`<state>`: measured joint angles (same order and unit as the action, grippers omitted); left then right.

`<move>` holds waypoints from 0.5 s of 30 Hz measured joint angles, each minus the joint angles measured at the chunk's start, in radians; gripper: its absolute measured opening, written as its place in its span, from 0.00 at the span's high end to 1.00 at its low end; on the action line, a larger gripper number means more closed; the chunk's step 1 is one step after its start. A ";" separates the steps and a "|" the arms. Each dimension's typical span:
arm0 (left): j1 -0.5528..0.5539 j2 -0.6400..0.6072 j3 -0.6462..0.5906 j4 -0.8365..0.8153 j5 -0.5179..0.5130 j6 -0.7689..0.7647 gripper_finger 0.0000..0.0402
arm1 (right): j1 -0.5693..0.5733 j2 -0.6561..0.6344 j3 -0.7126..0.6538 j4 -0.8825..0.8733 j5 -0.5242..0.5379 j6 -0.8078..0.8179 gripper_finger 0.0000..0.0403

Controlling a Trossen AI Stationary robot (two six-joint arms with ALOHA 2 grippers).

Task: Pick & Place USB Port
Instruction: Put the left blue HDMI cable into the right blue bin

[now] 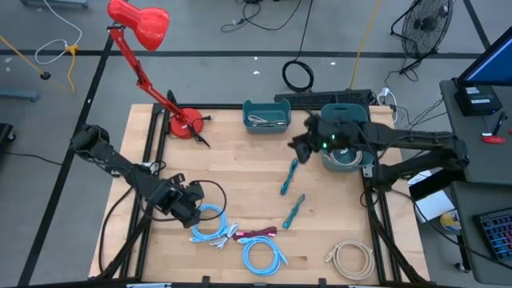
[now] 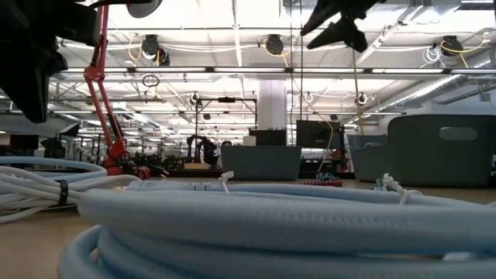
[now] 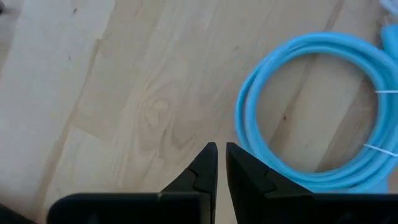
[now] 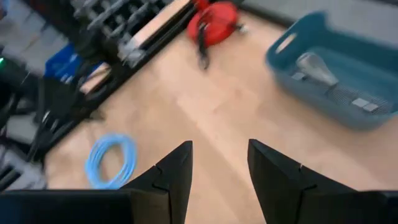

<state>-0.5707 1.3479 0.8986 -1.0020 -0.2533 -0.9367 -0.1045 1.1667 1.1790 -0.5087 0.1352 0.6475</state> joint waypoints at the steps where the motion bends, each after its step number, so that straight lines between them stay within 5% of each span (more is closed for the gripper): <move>1: 0.006 0.000 0.000 0.036 0.025 0.046 0.91 | 0.028 0.000 0.000 -0.007 0.005 0.012 0.64; 6: 0.045 0.000 0.001 0.193 0.141 0.238 0.83 | 0.160 0.000 0.000 -0.121 0.020 0.106 0.64; 15: 0.174 0.000 0.001 0.136 0.199 0.448 0.54 | 0.405 0.000 -0.013 -0.453 0.050 0.343 0.64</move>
<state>-0.3971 1.3479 0.8993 -0.8659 -0.0543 -0.4886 0.3002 1.1664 1.1662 -0.9618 0.1849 0.9906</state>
